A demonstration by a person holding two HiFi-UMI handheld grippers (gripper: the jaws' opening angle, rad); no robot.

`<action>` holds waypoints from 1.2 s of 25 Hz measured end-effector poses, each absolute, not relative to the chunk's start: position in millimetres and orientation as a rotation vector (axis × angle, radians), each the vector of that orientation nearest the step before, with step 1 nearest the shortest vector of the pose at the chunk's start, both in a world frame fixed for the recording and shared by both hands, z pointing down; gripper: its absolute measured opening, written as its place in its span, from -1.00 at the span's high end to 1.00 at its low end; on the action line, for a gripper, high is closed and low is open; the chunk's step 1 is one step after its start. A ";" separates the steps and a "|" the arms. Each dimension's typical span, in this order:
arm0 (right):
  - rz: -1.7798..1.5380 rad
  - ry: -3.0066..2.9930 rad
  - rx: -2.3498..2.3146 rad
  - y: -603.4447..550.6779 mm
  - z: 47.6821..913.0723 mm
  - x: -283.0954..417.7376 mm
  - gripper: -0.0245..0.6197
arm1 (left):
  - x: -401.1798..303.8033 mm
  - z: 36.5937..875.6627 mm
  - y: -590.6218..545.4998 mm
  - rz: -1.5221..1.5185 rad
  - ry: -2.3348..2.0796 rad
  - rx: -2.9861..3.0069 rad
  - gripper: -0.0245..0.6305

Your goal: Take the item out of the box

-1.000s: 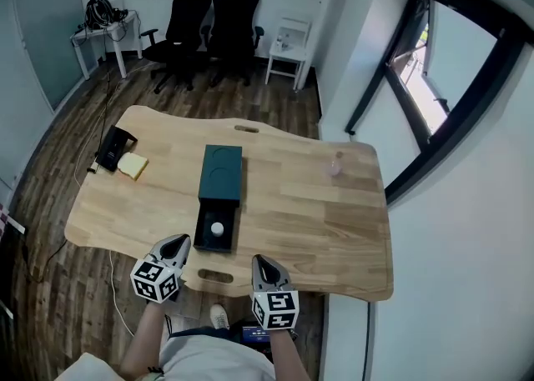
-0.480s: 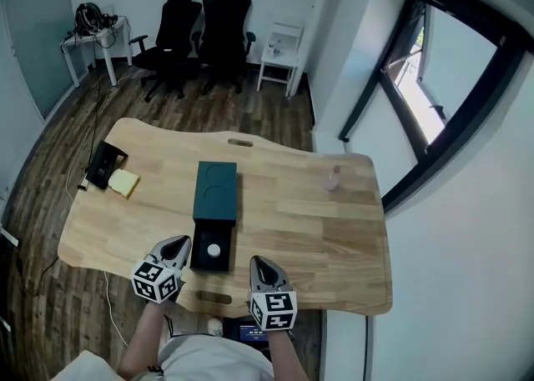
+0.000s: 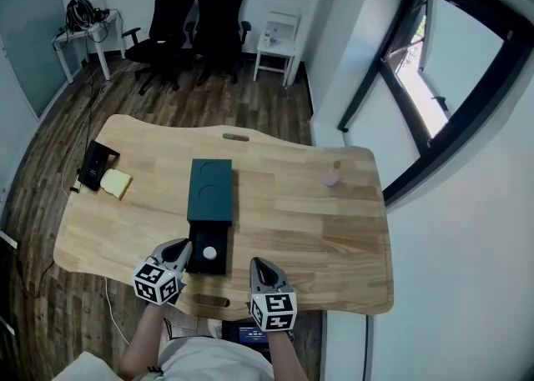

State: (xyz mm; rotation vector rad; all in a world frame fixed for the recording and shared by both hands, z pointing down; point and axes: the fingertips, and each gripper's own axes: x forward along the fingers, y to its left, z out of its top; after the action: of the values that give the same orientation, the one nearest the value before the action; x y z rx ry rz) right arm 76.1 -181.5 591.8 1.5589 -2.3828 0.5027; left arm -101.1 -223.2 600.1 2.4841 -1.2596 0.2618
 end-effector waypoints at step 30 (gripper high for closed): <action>0.734 -2.322 1.488 -203.8 654.2 85.4 0.91 | -52.5 709.2 -216.4 0.760 -0.981 2.453 0.31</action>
State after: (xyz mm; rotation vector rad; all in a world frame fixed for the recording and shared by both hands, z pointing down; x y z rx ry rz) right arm 85.4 -203.8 654.2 1.4880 -2.3224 0.7343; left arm -52.5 -216.4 709.2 2.4533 -0.9812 0.7601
